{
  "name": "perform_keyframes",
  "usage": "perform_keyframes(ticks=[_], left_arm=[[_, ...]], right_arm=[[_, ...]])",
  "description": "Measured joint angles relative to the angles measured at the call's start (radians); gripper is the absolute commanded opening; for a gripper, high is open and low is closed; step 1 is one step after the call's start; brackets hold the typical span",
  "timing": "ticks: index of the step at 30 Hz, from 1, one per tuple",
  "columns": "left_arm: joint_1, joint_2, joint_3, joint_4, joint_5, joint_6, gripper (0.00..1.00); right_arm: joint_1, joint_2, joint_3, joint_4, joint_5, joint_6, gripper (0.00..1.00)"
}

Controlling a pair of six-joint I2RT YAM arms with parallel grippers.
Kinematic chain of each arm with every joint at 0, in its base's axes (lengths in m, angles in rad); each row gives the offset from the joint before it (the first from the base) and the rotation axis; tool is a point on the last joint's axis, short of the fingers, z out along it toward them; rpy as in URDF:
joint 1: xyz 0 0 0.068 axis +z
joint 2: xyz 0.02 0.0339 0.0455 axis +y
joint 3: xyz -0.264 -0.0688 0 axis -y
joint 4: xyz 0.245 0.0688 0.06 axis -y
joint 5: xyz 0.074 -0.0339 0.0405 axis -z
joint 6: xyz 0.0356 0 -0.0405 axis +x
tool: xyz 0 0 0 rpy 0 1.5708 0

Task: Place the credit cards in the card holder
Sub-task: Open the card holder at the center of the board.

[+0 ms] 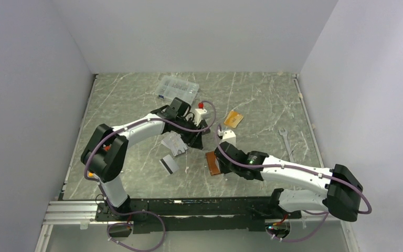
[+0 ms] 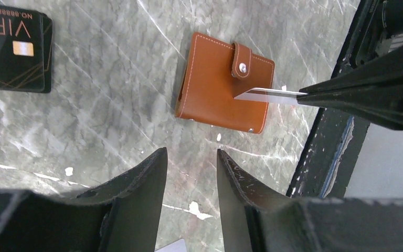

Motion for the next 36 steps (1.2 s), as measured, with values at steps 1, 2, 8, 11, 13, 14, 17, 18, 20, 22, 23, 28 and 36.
perform_keyframes(ticks=[1,2,8,11,13,14,17,18,20,22,23,28,36], left_arm=[[-0.002,0.007,0.008,0.0,-0.003,0.0,0.45],[-0.004,0.015,0.019,-0.002,-0.006,0.0,0.44],[-0.027,0.093,0.081,-0.002,-0.034,0.0,0.43],[-0.035,0.149,0.118,-0.002,-0.046,-0.005,0.43],[-0.039,0.182,0.132,-0.002,-0.051,-0.008,0.43],[-0.041,0.194,0.134,-0.001,-0.054,-0.008,0.43],[-0.05,0.214,0.134,-0.006,-0.066,-0.005,0.44],[-0.056,0.214,0.134,-0.01,-0.071,-0.001,0.44],[-0.069,0.214,0.136,-0.013,-0.074,0.005,0.45],[-0.083,0.214,0.139,-0.019,-0.074,0.013,0.45],[-0.088,0.214,0.14,-0.022,-0.074,0.019,0.46],[-0.11,0.214,0.154,-0.041,-0.074,0.049,0.6],[-0.137,0.237,0.215,-0.072,-0.076,0.1,0.65]], right_arm=[[0.02,0.007,0.002,0.001,0.04,0.002,0.0],[0.032,0.011,0.002,0.001,0.064,0.003,0.0],[0.083,0.037,0.001,0.001,0.205,0.027,0.0],[0.097,0.029,-0.001,0.001,0.244,0.048,0.0],[0.104,0.014,-0.01,0.001,0.265,0.064,0.0],[0.107,0.005,-0.016,0.0,0.275,0.071,0.0],[0.109,-0.016,-0.029,-0.008,0.301,0.095,0.0],[0.109,-0.019,-0.033,-0.012,0.31,0.106,0.0],[0.109,-0.019,-0.037,-0.018,0.323,0.12,0.0],[0.109,-0.019,-0.04,-0.027,0.335,0.135,0.0],[0.109,-0.019,-0.042,-0.032,0.339,0.144,0.0],[0.11,-0.026,-0.048,-0.059,0.362,0.181,0.0],[0.109,-0.067,-0.095,-0.077,0.363,0.229,0.0]])
